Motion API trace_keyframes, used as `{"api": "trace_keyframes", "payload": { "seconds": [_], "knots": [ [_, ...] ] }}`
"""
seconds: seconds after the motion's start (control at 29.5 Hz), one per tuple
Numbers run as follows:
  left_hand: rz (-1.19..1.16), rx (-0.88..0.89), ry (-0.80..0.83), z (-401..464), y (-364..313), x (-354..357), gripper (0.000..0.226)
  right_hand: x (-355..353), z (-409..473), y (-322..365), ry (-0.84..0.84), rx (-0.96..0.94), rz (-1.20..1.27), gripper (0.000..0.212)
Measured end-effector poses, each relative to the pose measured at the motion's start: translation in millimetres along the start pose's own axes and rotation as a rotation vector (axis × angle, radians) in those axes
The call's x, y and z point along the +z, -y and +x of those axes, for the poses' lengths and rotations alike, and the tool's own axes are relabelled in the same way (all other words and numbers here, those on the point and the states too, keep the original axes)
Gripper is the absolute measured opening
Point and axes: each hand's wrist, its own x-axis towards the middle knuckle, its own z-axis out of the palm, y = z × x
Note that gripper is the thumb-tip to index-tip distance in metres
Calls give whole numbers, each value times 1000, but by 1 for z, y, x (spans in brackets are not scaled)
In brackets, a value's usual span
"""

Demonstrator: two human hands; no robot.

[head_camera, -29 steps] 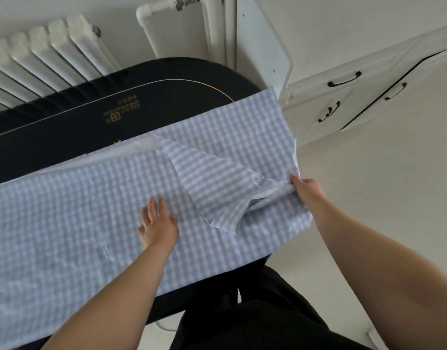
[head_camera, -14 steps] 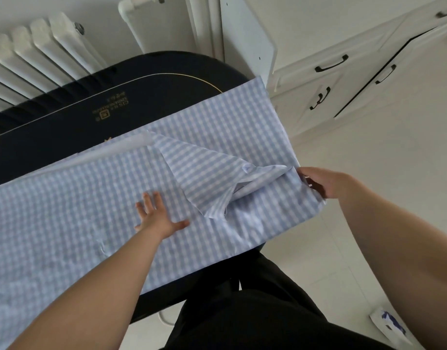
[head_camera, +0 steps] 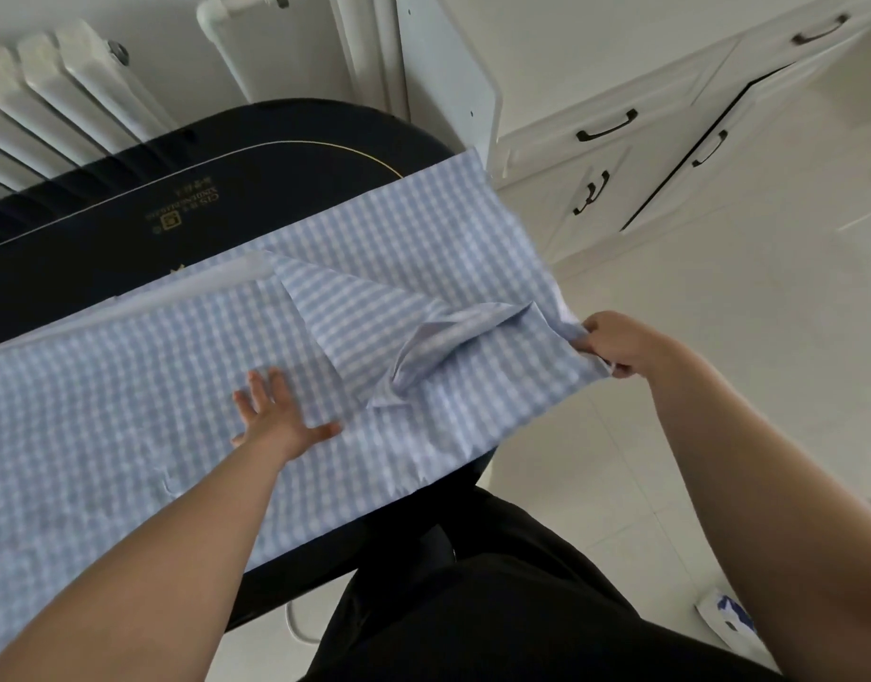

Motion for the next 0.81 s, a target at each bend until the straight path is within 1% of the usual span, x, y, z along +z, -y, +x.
{"api": "trace_keyframes", "payload": {
  "seconds": [0.03,0.07,0.1,0.14,0.17,0.2,0.24,0.27,0.34,0.41,0.44,0.47,0.51,0.54,0.61,0.71,0.75,0.81],
  "knots": [
    [-9,-2,-4,0,-1,0,137,7,3,-10,-118,44,35,15],
    [-22,-3,-9,-1,-2,0,138,15,5,-20,-182,96,117,10],
    [-38,-3,-16,-1,-2,0,138,24,5,-27,-198,152,245,3],
    [-51,-2,-21,-2,-2,1,137,32,4,-32,-208,199,379,16],
    [-61,0,-25,-4,-1,2,137,39,3,-37,-233,213,457,31],
    [-68,3,-30,-5,0,3,136,44,1,-40,-278,176,448,41],
    [-79,6,-38,-6,0,4,135,47,-1,-41,-328,86,369,44],
    [-92,7,-52,-8,0,6,132,51,-4,-41,-355,-18,267,42],
    [-100,12,-109,-16,-2,13,121,60,-9,-42,-331,-157,22,27],
    [-51,68,-219,-27,-6,24,98,69,-16,-42,-232,-181,-241,24],
    [-26,116,-275,-32,-9,31,86,72,-19,-41,-186,-168,-306,28],
    [-11,162,-311,-39,-13,38,77,72,-22,-39,-153,-148,-319,36],
    [-7,197,-321,-45,-16,45,72,71,-23,-37,-158,-124,-276,45],
    [-10,214,-312,-51,-18,52,73,69,-24,-33,-187,-87,-200,53],
    [-13,200,-276,-62,-20,66,83,66,-23,-26,-219,-24,-100,63],
    [30,170,-193,-69,-17,81,94,62,-25,-12,-154,15,-136,76],
    [38,165,-161,-69,-16,84,97,60,-29,-8,-145,-17,-173,73],
    [35,173,-118,-67,-14,84,103,52,-35,1,-161,-176,-274,54]
  ]
}}
